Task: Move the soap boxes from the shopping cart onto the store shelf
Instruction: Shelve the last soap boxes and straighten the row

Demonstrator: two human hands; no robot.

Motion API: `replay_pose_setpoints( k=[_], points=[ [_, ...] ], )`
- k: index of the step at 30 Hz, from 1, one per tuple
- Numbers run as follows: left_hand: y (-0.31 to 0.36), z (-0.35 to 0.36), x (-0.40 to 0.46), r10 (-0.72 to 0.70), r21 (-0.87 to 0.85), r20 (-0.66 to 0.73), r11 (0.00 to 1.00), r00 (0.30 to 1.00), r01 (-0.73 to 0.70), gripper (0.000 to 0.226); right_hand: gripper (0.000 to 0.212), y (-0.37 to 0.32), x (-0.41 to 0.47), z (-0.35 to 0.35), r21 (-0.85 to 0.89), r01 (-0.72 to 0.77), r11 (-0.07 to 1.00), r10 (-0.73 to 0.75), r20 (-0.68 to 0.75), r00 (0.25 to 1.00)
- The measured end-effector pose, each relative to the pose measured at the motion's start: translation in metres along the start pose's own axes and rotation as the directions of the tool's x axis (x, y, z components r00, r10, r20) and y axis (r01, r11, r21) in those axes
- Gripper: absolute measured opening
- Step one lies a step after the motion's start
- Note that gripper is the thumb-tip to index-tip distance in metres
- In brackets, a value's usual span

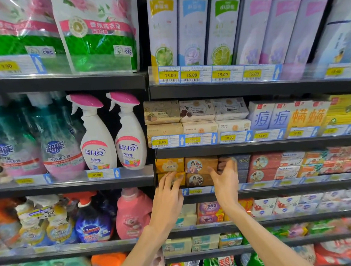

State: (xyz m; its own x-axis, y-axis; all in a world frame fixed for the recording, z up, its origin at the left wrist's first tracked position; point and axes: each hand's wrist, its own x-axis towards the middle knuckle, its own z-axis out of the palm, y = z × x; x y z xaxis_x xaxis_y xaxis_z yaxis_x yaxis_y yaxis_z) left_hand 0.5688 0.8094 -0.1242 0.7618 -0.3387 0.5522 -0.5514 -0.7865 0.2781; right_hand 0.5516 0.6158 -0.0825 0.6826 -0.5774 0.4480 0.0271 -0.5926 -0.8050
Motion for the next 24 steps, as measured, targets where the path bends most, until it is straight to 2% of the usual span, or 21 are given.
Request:
replay_pose_setpoints(
  k=[4,7,10,13,15,20,24],
  points=[
    [0.001,0.002,-0.002,0.023,0.013,0.023,1.0,0.999,-0.023,0.039,0.034,-0.001,0.002,-0.002,0.002,0.027,1.0,-0.026,-0.015,1.0],
    [0.008,0.003,0.0,0.111,0.002,0.004,0.994,0.994,-0.111,0.039,0.033,0.001,-0.002,-0.003,-0.021,0.036,0.999,-0.036,-0.041,0.998],
    [0.018,0.006,0.005,0.191,-0.004,-0.003,0.982,0.982,-0.191,0.044,0.024,0.008,-0.015,-0.005,-0.192,0.214,0.958,-0.213,0.029,0.977],
    [0.029,0.012,0.008,0.237,0.007,-0.003,0.972,0.972,-0.237,0.046,0.029,0.021,-0.029,-0.007,-0.358,0.476,0.803,-0.436,0.192,0.879],
    [0.034,0.015,0.01,0.23,0.011,0.006,0.973,0.973,-0.23,0.047,0.035,0.031,-0.032,-0.006,-0.406,0.561,0.722,-0.49,0.273,0.828],
    [0.04,0.025,0.014,0.214,0.035,0.041,0.976,0.976,-0.215,0.051,0.049,0.042,-0.026,-0.008,-0.414,0.559,0.718,-0.459,0.322,0.828],
    [0.039,0.031,0.013,0.189,0.06,0.038,0.98,0.981,-0.191,0.049,0.046,0.047,-0.025,-0.011,-0.4,0.575,0.714,-0.475,0.326,0.817]
  ],
)
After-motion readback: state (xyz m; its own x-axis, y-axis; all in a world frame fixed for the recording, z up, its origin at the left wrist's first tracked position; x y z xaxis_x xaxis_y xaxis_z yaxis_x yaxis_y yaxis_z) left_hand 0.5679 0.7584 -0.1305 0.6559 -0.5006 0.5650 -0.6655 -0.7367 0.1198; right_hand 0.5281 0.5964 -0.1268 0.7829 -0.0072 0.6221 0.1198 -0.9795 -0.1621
